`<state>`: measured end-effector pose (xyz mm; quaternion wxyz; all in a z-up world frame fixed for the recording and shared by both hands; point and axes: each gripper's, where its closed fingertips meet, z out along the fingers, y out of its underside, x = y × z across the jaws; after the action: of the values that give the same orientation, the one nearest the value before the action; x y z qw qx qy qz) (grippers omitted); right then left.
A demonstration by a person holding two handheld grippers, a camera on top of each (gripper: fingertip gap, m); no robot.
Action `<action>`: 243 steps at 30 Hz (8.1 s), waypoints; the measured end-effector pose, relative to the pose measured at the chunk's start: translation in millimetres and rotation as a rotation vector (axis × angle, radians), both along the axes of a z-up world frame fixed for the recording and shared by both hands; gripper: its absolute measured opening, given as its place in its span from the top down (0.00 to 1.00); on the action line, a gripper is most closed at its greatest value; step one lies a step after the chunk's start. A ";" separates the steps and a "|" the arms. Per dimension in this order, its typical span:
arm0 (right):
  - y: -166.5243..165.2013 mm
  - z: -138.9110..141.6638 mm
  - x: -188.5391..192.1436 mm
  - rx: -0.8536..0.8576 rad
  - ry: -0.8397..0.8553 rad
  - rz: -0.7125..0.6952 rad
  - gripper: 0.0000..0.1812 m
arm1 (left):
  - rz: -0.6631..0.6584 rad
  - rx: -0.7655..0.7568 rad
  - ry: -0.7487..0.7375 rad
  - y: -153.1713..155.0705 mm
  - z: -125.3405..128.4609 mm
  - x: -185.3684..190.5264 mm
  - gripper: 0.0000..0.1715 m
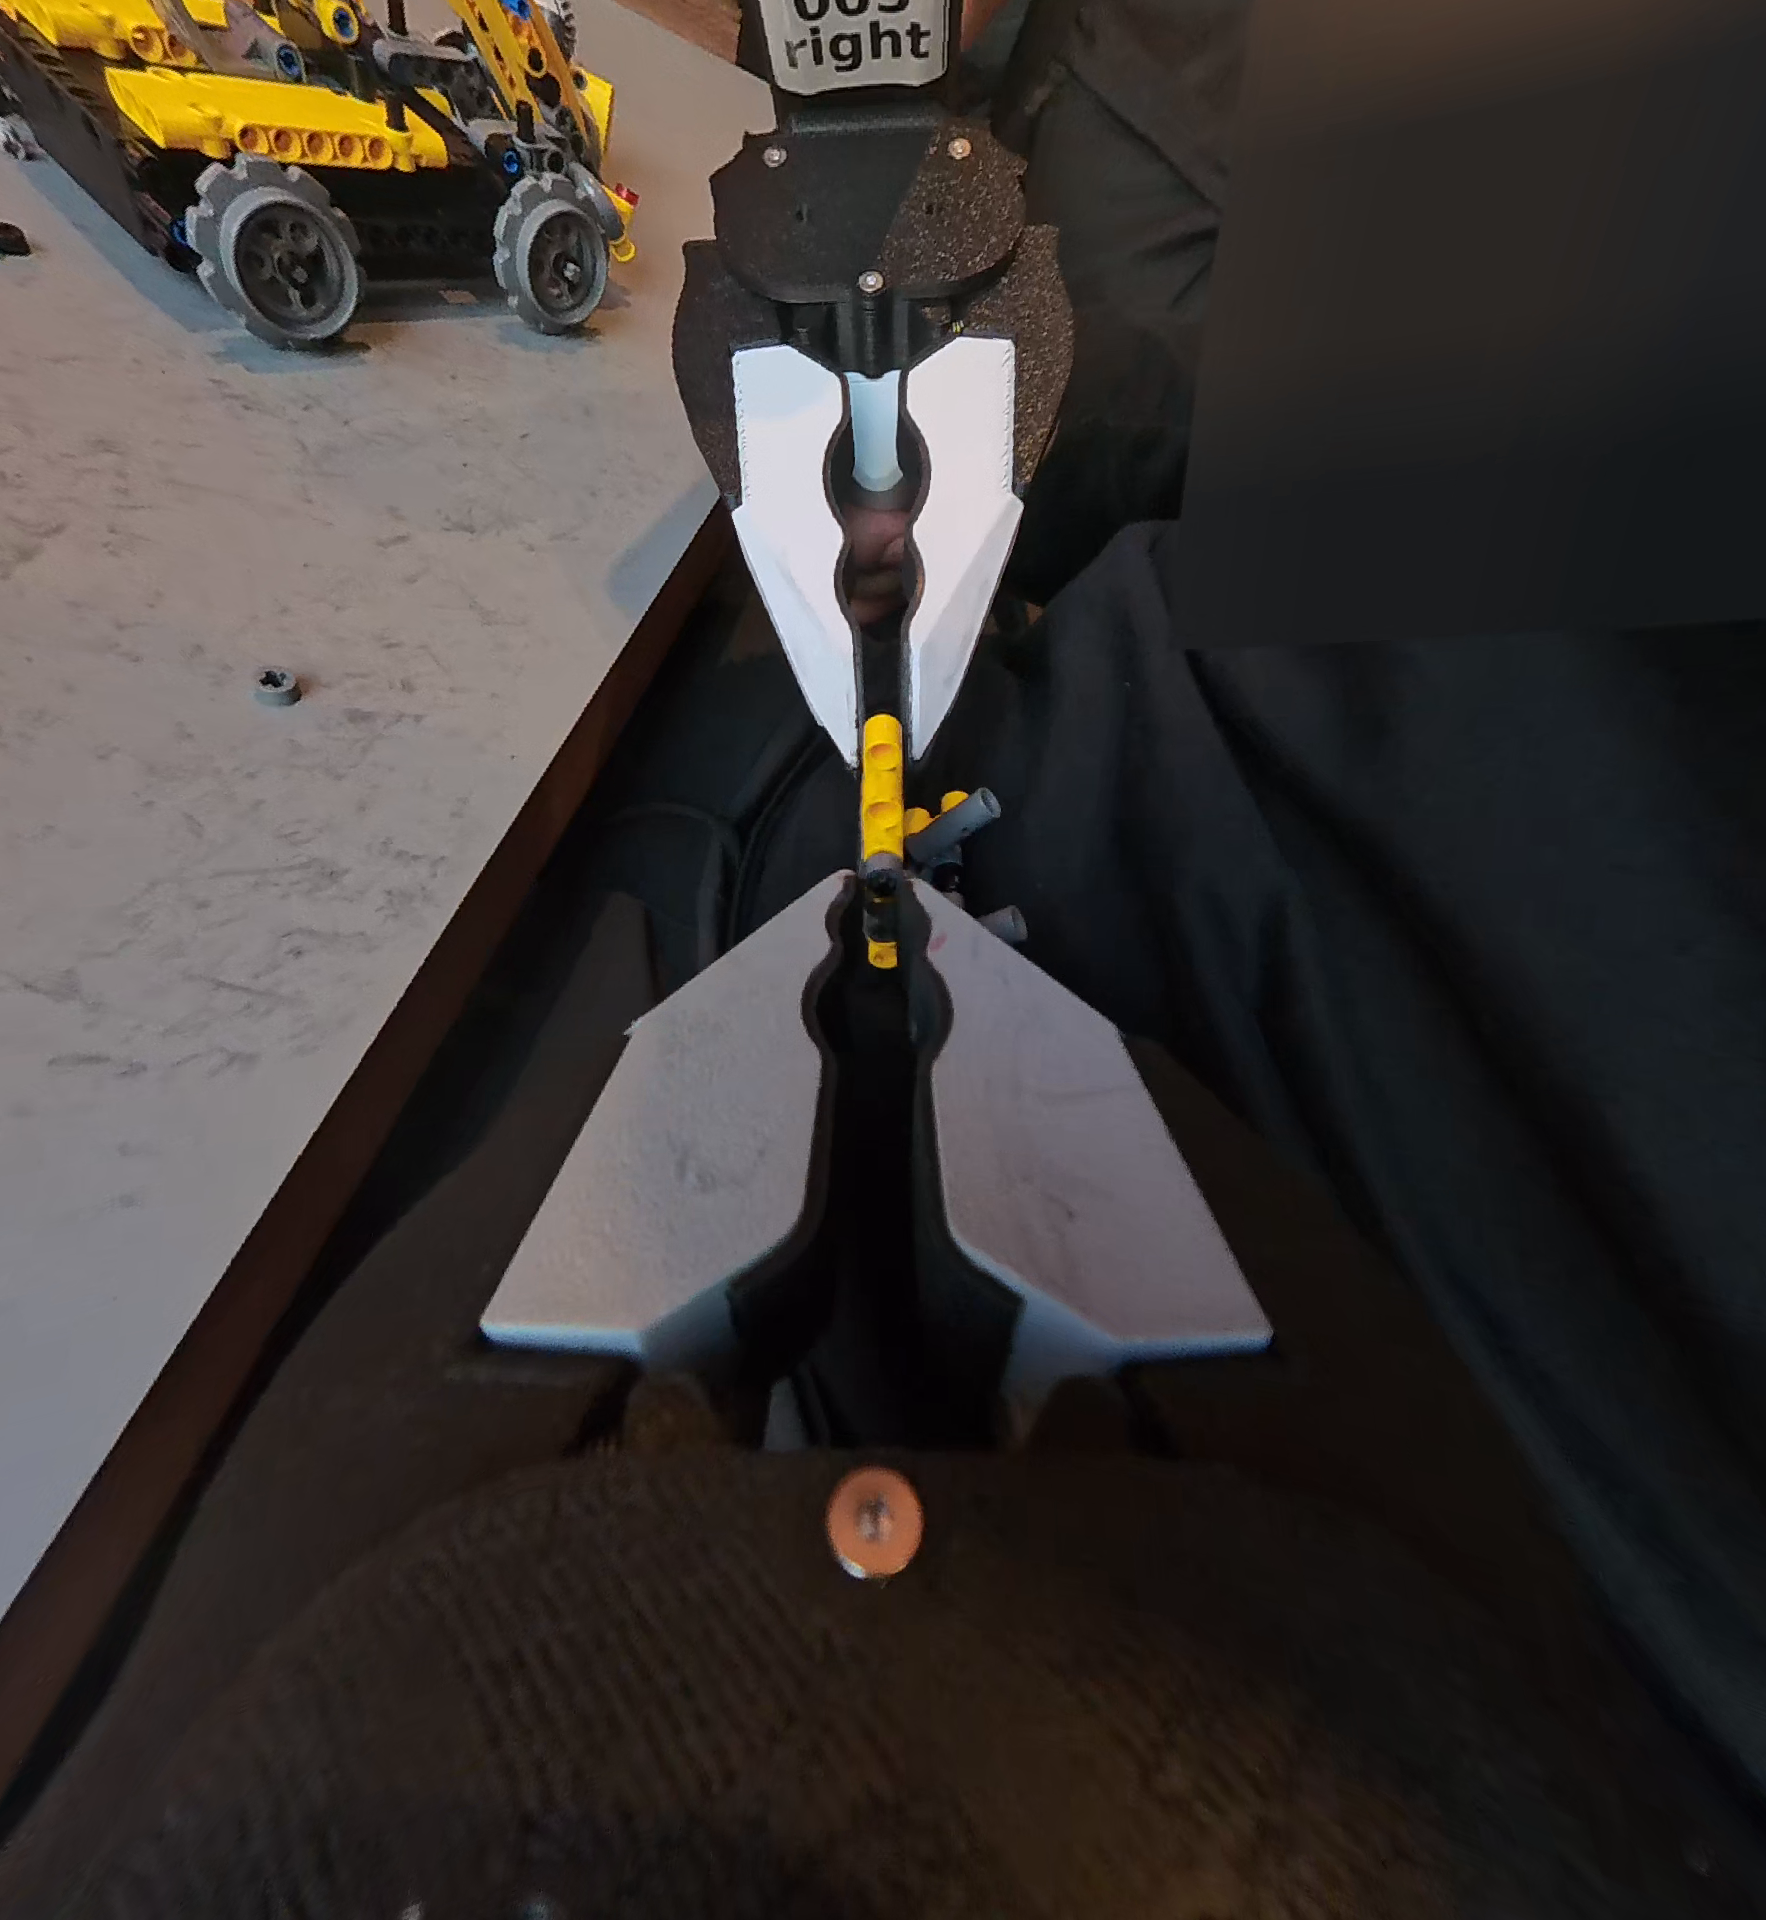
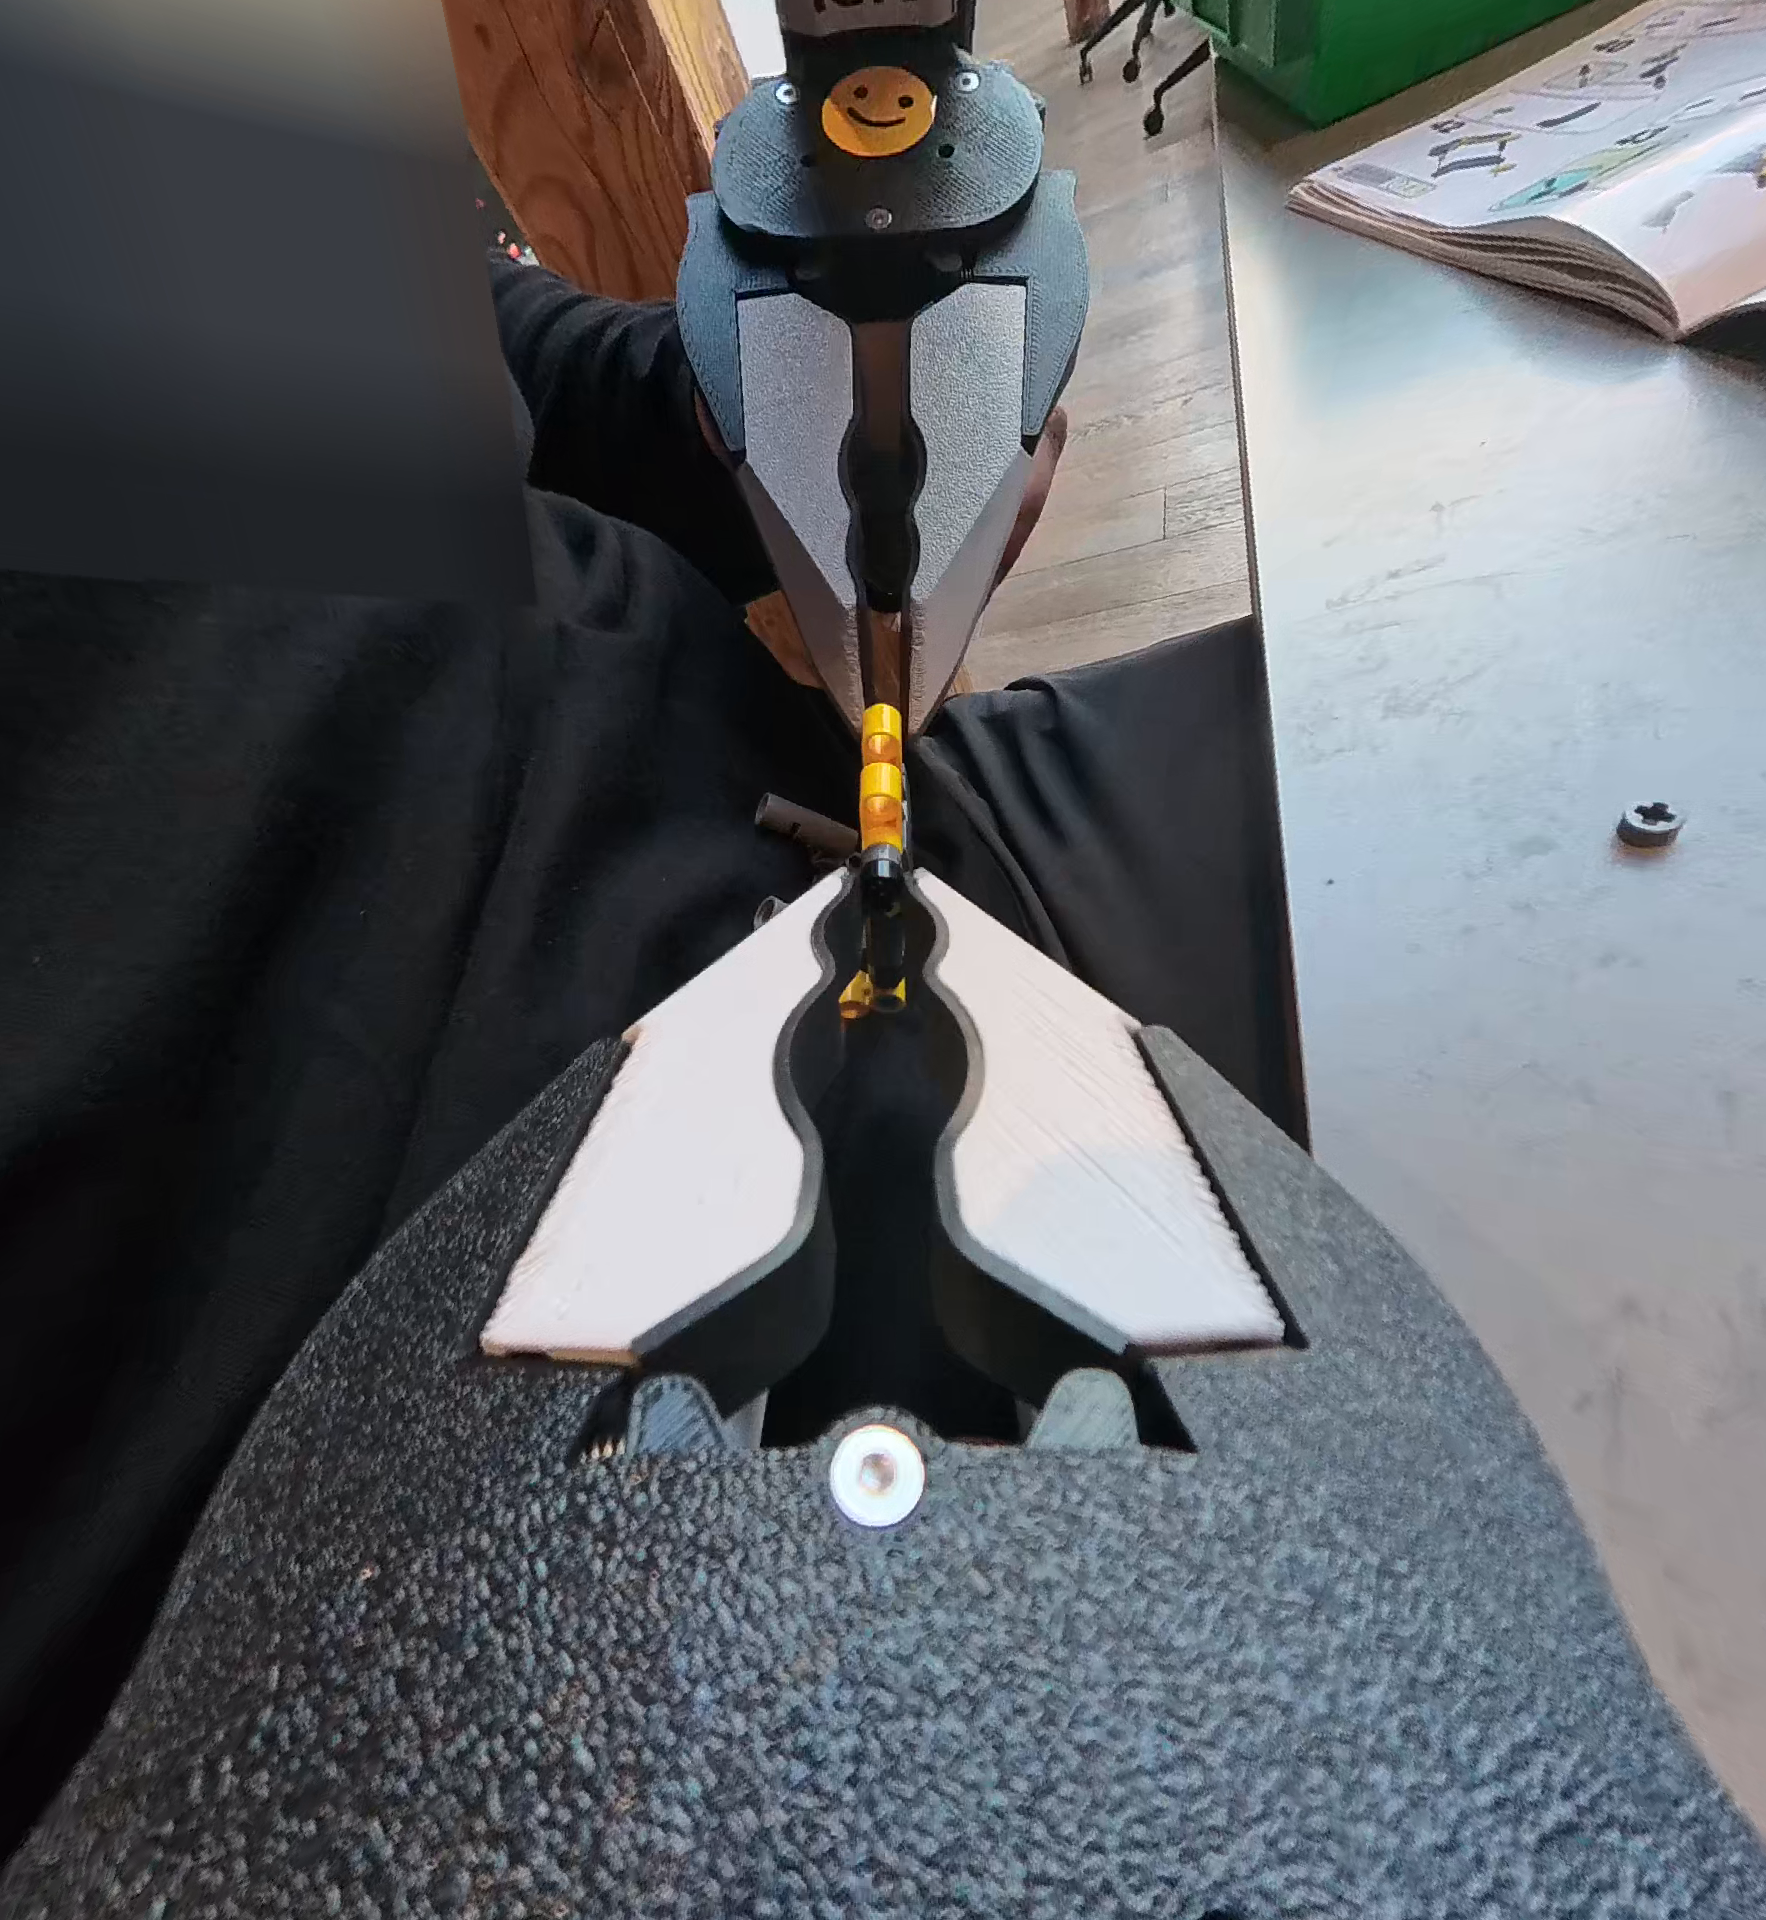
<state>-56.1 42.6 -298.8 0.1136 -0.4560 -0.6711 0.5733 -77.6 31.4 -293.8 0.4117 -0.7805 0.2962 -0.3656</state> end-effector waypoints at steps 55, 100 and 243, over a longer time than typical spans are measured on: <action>-2.7 0.2 -5.3 -0.018 0.020 -0.038 0.97 | 0.001 0.001 -0.001 -3.4 1.9 2.0 0.82; 61.1 44.2 -39.7 0.048 0.163 -0.353 0.86 | 0.182 -0.179 -0.224 50.2 22.2 -53.9 0.88; 57.7 75.7 -86.2 -0.469 0.141 -0.271 0.97 | 0.456 0.756 0.482 80.9 67.5 -54.7 0.96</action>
<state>-142.3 100.3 -223.1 0.1270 -0.5144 -0.4434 0.7230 -132.4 112.3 -226.2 0.6550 -0.6838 0.3164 0.0574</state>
